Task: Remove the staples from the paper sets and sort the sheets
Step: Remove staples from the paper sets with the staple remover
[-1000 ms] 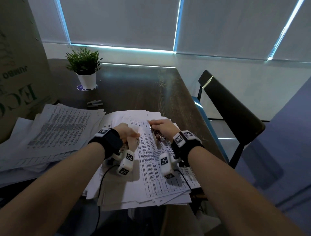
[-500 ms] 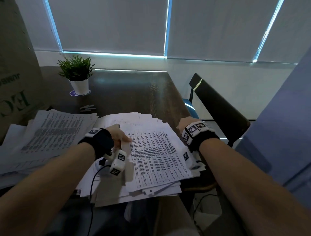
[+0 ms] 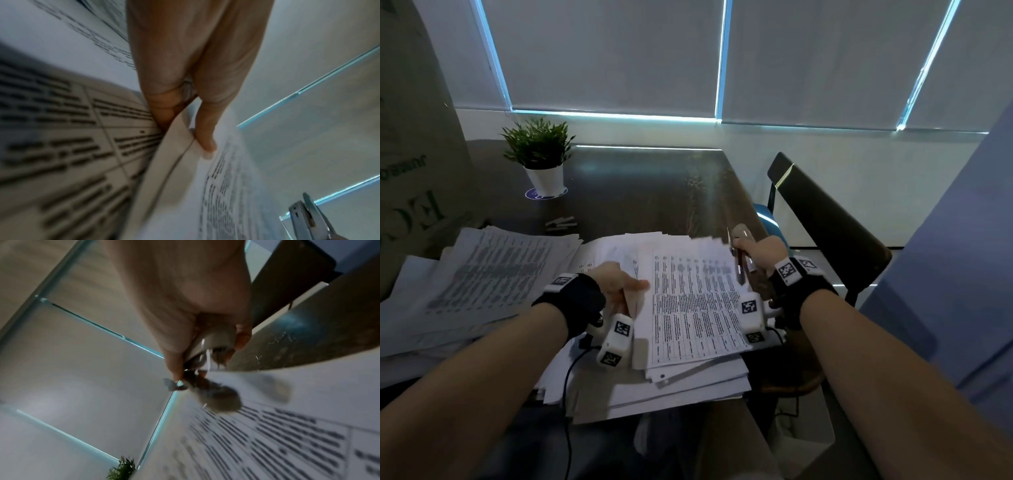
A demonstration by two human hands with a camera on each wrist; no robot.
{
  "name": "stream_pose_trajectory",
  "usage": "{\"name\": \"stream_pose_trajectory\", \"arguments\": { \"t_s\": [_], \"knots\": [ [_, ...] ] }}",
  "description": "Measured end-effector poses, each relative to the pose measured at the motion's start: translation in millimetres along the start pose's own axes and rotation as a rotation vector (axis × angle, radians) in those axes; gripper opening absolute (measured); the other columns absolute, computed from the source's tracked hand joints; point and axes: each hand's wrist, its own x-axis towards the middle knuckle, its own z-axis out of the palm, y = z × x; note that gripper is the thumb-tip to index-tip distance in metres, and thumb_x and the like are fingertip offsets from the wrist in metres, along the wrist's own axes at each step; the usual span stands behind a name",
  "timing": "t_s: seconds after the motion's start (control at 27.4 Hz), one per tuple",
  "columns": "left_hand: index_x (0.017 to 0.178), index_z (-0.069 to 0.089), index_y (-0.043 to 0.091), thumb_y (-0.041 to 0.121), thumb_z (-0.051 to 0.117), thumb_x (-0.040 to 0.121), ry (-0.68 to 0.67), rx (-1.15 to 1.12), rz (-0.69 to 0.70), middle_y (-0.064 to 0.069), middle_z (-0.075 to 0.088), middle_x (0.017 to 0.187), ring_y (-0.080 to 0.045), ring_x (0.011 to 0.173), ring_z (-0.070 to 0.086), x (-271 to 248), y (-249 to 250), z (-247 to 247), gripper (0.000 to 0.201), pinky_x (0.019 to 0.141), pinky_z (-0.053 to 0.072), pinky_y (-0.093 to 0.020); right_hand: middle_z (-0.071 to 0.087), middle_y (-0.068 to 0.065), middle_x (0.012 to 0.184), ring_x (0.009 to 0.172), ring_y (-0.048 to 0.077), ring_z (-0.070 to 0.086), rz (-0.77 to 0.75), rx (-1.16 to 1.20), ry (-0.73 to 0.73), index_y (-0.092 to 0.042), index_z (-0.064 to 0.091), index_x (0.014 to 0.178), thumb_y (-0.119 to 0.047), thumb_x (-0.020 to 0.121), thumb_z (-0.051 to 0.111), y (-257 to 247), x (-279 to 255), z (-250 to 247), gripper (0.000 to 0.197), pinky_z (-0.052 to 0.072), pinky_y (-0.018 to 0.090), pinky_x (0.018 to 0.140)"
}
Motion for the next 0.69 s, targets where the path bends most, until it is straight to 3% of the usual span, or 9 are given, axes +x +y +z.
{"name": "stream_pose_trajectory", "arguments": {
  "t_s": [0.07, 0.15, 0.22, 0.26, 0.33, 0.4, 0.48, 0.58, 0.69],
  "knots": [
    [0.106, 0.063, -0.005, -0.008, 0.066, 0.080, 0.041, -0.086, 0.105, -0.022, 0.068, 0.107, -0.028, 0.082, 0.069, 4, -1, -1, 0.027, 0.064, 0.056, -0.035, 0.056, 0.002, 0.062, 0.053, 0.015, 0.050, -0.034, 0.110, -0.089, -0.010, 0.058, 0.067, -0.048, 0.084, 0.072, 2, 3, 10, 0.044, 0.038, 0.027, 0.051],
    [0.111, 0.062, -0.003, -0.006, 0.068, 0.078, 0.054, -0.191, 0.184, -0.019, 0.068, 0.110, -0.028, 0.091, 0.068, 5, 3, -2, 0.033, 0.068, 0.058, -0.035, 0.058, 0.000, 0.060, 0.052, 0.013, 0.053, -0.077, 0.192, -0.142, -0.009, 0.063, 0.074, -0.047, 0.085, 0.071, 0, 5, 15, 0.040, 0.044, 0.026, 0.054],
    [0.117, 0.061, -0.002, 0.000, 0.071, 0.074, 0.034, -0.265, 0.267, -0.019, 0.067, 0.113, -0.032, 0.099, 0.067, 3, 8, -3, 0.044, 0.078, 0.058, -0.040, 0.072, 0.005, 0.075, 0.071, 0.022, 0.069, -0.076, 0.309, -0.190, -0.005, 0.070, 0.086, -0.044, 0.085, 0.072, 0, 8, 17, 0.039, 0.058, 0.038, 0.076],
    [0.119, 0.061, -0.001, 0.004, 0.073, 0.072, 0.030, -0.288, 0.296, -0.018, 0.067, 0.114, -0.033, 0.103, 0.066, 3, 10, -4, 0.049, 0.084, 0.055, -0.044, 0.074, 0.009, 0.081, 0.080, 0.027, 0.071, -0.073, 0.352, -0.195, -0.005, 0.071, 0.089, -0.041, 0.086, 0.073, 2, 12, 18, 0.036, 0.057, 0.044, 0.086],
    [0.120, 0.061, 0.002, 0.009, 0.071, 0.076, 0.012, -0.342, 0.317, -0.016, 0.067, 0.115, -0.033, 0.106, 0.065, 3, 14, -7, 0.046, 0.091, 0.052, -0.048, 0.075, 0.012, 0.086, 0.086, 0.030, 0.071, -0.082, 0.381, -0.126, -0.004, 0.072, 0.089, -0.039, 0.085, 0.074, 2, 14, 19, 0.035, 0.056, 0.048, 0.092],
    [0.120, 0.060, 0.005, 0.006, 0.063, 0.086, -0.010, -0.351, 0.296, -0.014, 0.068, 0.115, -0.032, 0.105, 0.065, 6, 13, -10, 0.034, 0.091, 0.051, -0.046, 0.075, 0.014, 0.092, 0.088, 0.029, 0.071, -0.084, 0.437, -0.050, -0.003, 0.071, 0.093, -0.038, 0.084, 0.075, 4, 15, 19, 0.037, 0.057, 0.046, 0.087],
    [0.122, 0.058, 0.002, -0.002, 0.057, 0.089, 0.013, -0.288, 0.279, -0.016, 0.065, 0.118, -0.034, 0.107, 0.063, 10, 10, -14, 0.033, 0.094, 0.049, -0.048, 0.074, 0.009, 0.088, 0.079, 0.024, 0.070, -0.115, 0.480, -0.042, -0.006, 0.069, 0.093, -0.038, 0.085, 0.074, 6, 15, 18, 0.033, 0.058, 0.042, 0.073],
    [0.120, 0.060, -0.003, -0.003, 0.065, 0.084, 0.130, -0.212, 0.307, -0.019, 0.065, 0.116, -0.034, 0.104, 0.063, 16, 5, -17, 0.037, 0.098, 0.047, -0.051, 0.071, 0.000, 0.083, 0.070, 0.014, 0.065, -0.182, 0.504, -0.025, -0.010, 0.068, 0.101, -0.038, 0.088, 0.071, 8, 14, 13, 0.031, 0.051, 0.031, 0.063],
    [0.118, 0.061, -0.005, -0.002, 0.066, 0.083, 0.180, -0.240, 0.353, -0.015, 0.067, 0.109, -0.023, 0.092, 0.067, 15, 9, -15, 0.036, 0.085, 0.054, -0.038, 0.070, 0.004, 0.083, 0.061, 0.017, 0.056, -0.193, 0.530, -0.080, -0.014, 0.072, 0.097, -0.047, 0.081, 0.076, 6, 13, 11, 0.036, 0.044, 0.026, 0.058]
  ]
}}
